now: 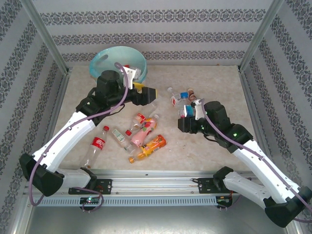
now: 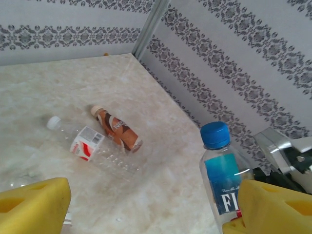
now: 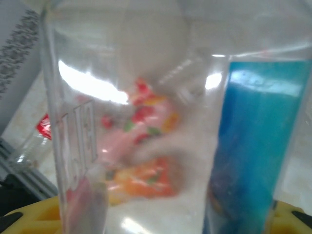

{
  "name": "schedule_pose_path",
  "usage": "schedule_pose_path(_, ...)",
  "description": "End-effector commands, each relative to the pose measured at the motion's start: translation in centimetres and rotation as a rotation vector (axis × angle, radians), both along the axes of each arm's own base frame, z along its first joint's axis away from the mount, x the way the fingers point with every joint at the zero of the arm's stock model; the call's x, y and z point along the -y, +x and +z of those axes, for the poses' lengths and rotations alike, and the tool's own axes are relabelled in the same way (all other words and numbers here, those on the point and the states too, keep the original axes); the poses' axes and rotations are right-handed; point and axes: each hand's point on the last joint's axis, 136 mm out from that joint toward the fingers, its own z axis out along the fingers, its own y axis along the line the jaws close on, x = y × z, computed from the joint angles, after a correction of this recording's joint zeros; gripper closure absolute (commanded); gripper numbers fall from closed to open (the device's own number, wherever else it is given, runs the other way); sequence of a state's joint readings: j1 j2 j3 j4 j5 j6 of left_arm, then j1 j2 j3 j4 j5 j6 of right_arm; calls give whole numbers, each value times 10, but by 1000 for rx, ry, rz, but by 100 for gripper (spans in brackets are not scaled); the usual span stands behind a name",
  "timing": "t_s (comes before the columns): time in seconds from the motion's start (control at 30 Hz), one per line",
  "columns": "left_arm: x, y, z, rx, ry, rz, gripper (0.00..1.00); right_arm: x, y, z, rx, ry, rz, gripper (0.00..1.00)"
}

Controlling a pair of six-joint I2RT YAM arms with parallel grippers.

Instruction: Put the plastic bottles in the bin

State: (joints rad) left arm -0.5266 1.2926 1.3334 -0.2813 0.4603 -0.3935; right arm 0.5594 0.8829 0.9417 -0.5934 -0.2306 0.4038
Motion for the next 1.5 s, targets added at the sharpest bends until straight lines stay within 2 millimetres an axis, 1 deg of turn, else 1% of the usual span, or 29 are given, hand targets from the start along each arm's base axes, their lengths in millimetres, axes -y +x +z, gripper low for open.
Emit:
schedule_pose_path(0.0,4,-8,29,16,-102,-50,11,-20,-3,43,126,79,119,47)
schedule_pose_path(0.13,-2,-12,34,32,-113,-37,11,-23,-4,63,175,94,149,47)
schedule_pose_path(0.23,-6,-15,39,49,-123,-32,11,-24,-3,73,193,101,153,47)
schedule_pose_path(0.37,-11,-22,49,74,-136,-35,11,-25,-2,81,203,120,151,47)
schedule_pose_path(0.6,-23,-39,63,117,-147,-37,11,-28,-1,97,228,143,150,48)
schedule_pose_path(0.8,-32,-48,62,119,-145,-17,11,-33,-3,109,251,155,173,49)
schedule_pose_path(0.93,-37,-47,62,117,-144,3,11,-36,-5,113,266,158,195,49)
schedule_pose_path(1.07,-37,-46,64,115,-159,9,11,-40,-8,119,288,170,220,49)
schedule_pose_path(1.27,-32,-47,68,102,-191,-23,11,-43,-12,127,317,190,249,49)
schedule_pose_path(1.33,-30,-49,71,106,-205,-43,10,-44,-15,133,334,196,264,49)
schedule_pose_path(1.47,-29,-46,76,110,-240,-45,10,-44,-19,146,372,209,281,49)
